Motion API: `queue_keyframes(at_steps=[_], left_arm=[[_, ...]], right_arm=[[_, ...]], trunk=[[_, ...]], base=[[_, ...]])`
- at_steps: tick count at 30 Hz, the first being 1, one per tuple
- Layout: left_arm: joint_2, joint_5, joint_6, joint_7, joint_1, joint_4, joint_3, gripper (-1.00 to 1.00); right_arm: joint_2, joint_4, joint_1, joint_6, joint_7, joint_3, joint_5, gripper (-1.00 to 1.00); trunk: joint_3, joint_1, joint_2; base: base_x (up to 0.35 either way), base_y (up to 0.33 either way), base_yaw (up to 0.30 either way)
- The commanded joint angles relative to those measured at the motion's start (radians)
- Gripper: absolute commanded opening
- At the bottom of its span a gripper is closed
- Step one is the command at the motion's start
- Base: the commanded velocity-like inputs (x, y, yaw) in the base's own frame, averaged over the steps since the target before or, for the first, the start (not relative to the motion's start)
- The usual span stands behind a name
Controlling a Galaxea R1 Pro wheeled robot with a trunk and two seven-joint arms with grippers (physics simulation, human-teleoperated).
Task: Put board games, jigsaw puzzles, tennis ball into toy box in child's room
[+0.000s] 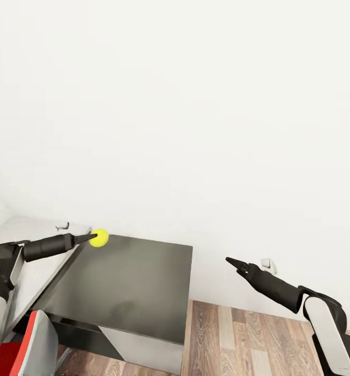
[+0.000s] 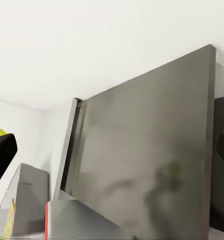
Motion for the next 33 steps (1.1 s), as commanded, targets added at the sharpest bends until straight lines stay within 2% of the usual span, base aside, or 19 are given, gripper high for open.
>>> queue_keyframes(at_steps=[1, 7, 9, 12, 17, 26, 30, 33], left_arm=[[0.002, -0.003, 0.034, -0.003, -0.001, -0.009, 0.001, -1.00], [0.034, 0.001, 0.113, -0.007, 0.000, -0.033, 0.004, -1.00], [0.041, 0.002, 0.137, -0.031, 0.000, -0.037, 0.006, -1.00], [0.055, 0.001, 0.157, -0.102, 0.001, -0.047, 0.006, -1.00], [0.087, 0.004, 0.175, -0.102, 0.002, -0.065, 0.005, -1.00], [0.098, 0.010, 0.200, -0.102, 0.003, -0.071, 0.007, -1.00], [0.111, 0.065, 0.201, -0.102, 0.006, -0.072, 0.006, -1.00], [0.127, 0.142, 0.202, -0.102, 0.031, -0.074, 0.006, -1.00]], right_arm=[[-0.001, 0.000, 0.000, 0.004, 0.010, -0.002, 0.009, 1.00], [-0.002, 0.000, -0.001, 0.004, 0.010, -0.002, 0.009, 1.00], [-0.003, 0.000, -0.001, 0.005, 0.010, -0.002, 0.009, 1.00], [-0.002, 0.000, -0.001, 0.004, 0.010, -0.002, 0.009, 1.00], [-0.002, 0.000, -0.001, 0.004, 0.010, -0.002, 0.009, 1.00], [0.001, 0.000, -0.001, 0.004, 0.010, -0.002, 0.009, 1.00], [-0.001, 0.000, -0.001, 0.004, 0.010, -0.002, 0.009, 1.00], [-0.001, 0.000, -0.001, 0.004, 0.010, -0.002, 0.009, 1.00]], trunk=[[-0.002, 0.001, -0.002], [-0.002, 0.001, -0.002], [-0.002, 0.001, -0.002], [-0.002, 0.001, -0.002], [-0.002, 0.001, -0.002], [-0.002, 0.001, -0.002], [-0.002, 0.001, -0.002], [-0.002, 0.001, -0.002]], base=[[-0.001, -0.032, 0.286], [0.000, -0.010, 0.286], [0.000, -0.001, 0.286], [0.000, -0.001, 0.286], [0.000, 0.000, 0.286], [0.000, 0.000, 0.286], [0.000, 0.000, 0.286], [0.000, 0.000, 0.286]])
